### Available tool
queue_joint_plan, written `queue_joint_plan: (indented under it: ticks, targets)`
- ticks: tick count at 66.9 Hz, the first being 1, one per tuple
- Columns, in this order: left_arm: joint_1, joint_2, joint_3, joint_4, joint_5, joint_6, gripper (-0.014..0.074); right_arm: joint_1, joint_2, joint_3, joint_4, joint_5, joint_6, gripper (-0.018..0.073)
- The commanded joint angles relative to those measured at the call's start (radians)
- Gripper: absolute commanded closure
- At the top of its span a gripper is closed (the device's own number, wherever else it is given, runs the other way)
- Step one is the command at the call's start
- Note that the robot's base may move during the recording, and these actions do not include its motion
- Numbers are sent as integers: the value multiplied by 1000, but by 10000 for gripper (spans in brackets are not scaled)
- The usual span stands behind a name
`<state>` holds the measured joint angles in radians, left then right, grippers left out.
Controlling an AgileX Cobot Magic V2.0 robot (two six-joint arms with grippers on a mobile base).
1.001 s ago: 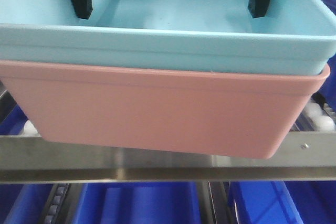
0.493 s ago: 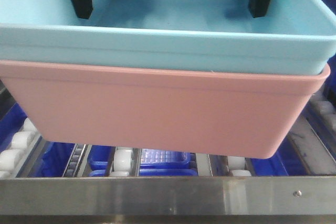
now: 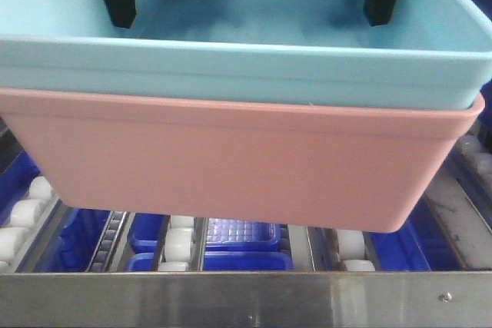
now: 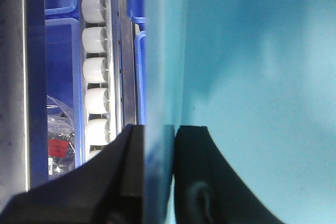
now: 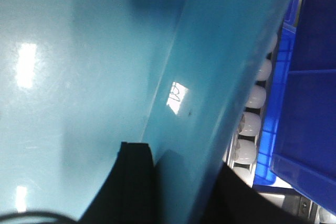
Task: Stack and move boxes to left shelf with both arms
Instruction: 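Lower the stacked bins with both grippers onto the roller shelf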
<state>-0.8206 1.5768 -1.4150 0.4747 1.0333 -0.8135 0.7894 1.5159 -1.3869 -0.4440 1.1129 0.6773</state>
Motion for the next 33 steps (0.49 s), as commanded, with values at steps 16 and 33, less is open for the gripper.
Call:
queue_joint_plan:
  ticks: [16, 33]
  targets:
    - [-33, -40, -42, -42, -198, -13, 600, 29, -38, -50, 46, -194, -23, 503]
    - [-33, -40, -42, -42, -198, -13, 600, 29, -38, -50, 46, -197, -23, 503]
